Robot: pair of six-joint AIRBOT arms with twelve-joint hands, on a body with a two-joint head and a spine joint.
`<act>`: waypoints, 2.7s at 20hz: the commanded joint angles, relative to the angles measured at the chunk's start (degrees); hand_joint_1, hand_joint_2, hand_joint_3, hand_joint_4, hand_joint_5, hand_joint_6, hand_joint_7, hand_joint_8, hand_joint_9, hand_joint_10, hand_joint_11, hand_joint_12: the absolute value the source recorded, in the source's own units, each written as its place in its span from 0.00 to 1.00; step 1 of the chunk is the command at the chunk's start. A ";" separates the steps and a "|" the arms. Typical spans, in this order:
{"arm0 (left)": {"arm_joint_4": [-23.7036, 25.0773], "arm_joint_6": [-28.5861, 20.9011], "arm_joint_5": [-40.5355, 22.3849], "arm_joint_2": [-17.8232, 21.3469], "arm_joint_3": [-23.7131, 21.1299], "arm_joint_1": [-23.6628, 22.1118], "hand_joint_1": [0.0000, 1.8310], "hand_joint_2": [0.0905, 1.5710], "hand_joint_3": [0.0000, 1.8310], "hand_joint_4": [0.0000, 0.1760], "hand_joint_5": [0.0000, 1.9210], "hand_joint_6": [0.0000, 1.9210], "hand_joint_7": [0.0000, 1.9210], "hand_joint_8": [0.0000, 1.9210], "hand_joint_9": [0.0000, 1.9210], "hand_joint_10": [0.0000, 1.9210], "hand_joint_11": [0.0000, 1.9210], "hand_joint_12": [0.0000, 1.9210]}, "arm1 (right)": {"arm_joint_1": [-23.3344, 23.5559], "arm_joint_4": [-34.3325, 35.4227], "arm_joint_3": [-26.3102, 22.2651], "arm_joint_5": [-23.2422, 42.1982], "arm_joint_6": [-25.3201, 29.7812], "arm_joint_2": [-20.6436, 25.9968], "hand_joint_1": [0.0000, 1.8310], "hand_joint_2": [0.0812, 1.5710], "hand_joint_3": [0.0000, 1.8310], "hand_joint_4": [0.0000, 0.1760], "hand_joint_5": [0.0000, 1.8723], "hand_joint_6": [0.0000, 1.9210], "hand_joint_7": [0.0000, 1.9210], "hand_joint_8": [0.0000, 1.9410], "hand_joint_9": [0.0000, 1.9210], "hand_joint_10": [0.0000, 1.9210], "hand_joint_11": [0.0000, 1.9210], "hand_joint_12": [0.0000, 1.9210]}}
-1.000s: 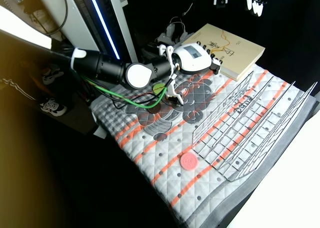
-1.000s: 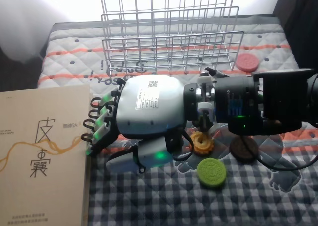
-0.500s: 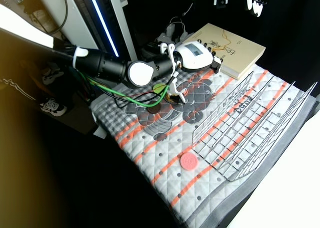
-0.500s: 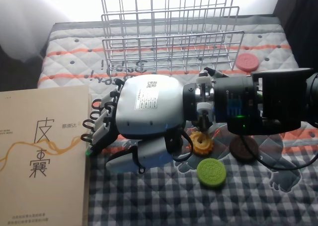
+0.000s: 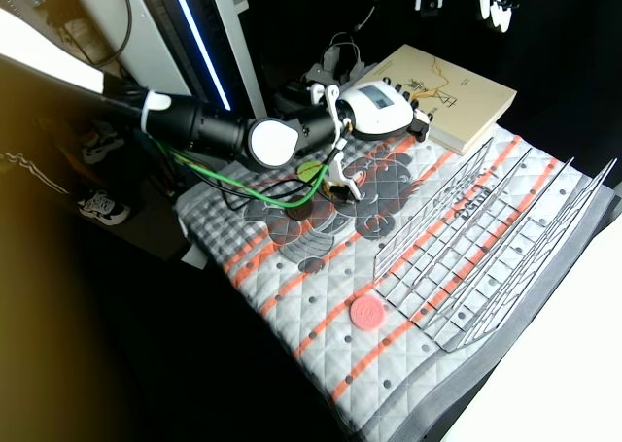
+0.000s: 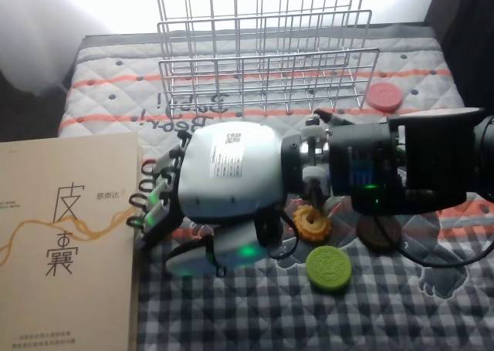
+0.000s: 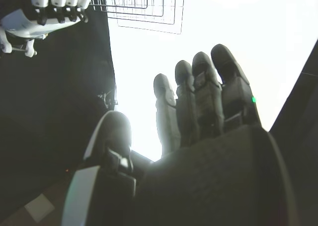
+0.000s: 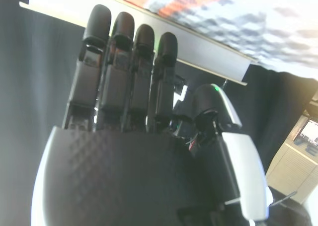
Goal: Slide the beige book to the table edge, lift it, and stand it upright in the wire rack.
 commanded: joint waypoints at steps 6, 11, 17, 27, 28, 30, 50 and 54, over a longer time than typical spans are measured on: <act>-2.63 -3.96 -8.89 -0.50 1.31 -0.47 0.15 0.90 0.00 0.00 0.23 0.00 0.19 0.00 0.16 0.00 0.00 0.52 | 1.59 3.28 -4.05 4.16 0.18 7.57 0.15 0.94 0.00 0.00 0.36 0.00 0.33 0.00 0.35 0.00 0.21 0.47; -4.43 -10.93 -5.29 -1.96 5.04 -0.47 0.24 0.82 0.00 0.00 0.20 0.00 0.19 0.00 0.18 0.00 0.00 0.58 | 3.00 7.97 -8.07 9.30 -0.57 14.56 0.19 0.95 0.00 0.00 0.36 0.00 0.33 0.00 0.31 0.00 0.15 0.51; -4.08 -27.92 3.11 -7.17 14.15 -1.43 0.22 0.67 0.00 0.21 0.18 0.00 0.18 0.00 0.18 0.00 0.00 0.69 | 1.37 27.23 -15.17 17.90 -15.72 26.07 0.03 0.92 0.00 0.00 0.18 0.00 0.13 0.01 0.06 0.01 0.01 0.17; -0.44 -33.62 15.68 -11.23 19.84 -3.84 0.22 0.61 0.00 0.96 0.08 0.00 0.06 0.00 0.08 0.00 0.00 0.61 | -7.93 43.90 -21.35 34.08 -26.20 36.14 0.16 0.82 0.00 0.40 0.18 0.00 0.08 0.00 0.00 0.00 0.00 0.00; -0.43 -33.62 16.80 -11.56 20.18 -3.92 0.22 0.61 0.00 0.99 0.07 0.00 0.06 0.00 0.09 0.00 0.00 0.61 | -8.51 44.19 -21.48 34.59 -26.20 36.26 0.18 0.82 0.00 0.32 0.18 0.00 0.09 0.00 0.01 0.00 0.00 0.00; -0.20 -33.66 18.19 -12.01 20.54 -4.04 0.22 0.60 0.00 1.00 0.05 0.00 0.04 0.00 0.08 0.00 0.00 0.57 | -8.77 44.23 -21.49 34.64 -26.20 36.26 0.14 0.82 0.00 0.32 0.20 0.00 0.12 0.00 0.04 0.00 0.00 0.00; 12.09 -44.47 34.44 -19.43 28.61 -9.89 0.31 0.54 0.00 1.00 0.01 0.00 0.08 0.01 0.14 0.02 0.00 0.72 | -9.37 43.78 -21.48 34.64 -26.18 36.12 0.23 0.82 0.00 0.00 0.35 0.00 0.16 0.00 0.04 0.00 0.00 0.00; 12.10 -44.53 35.30 -19.66 28.89 -9.89 0.29 0.55 0.00 0.91 0.01 0.00 0.08 0.00 0.14 0.01 0.00 0.73 | -9.73 43.83 -21.49 34.64 -26.13 36.05 0.21 0.83 0.00 0.00 0.31 0.00 0.14 0.00 0.04 0.00 0.00 0.00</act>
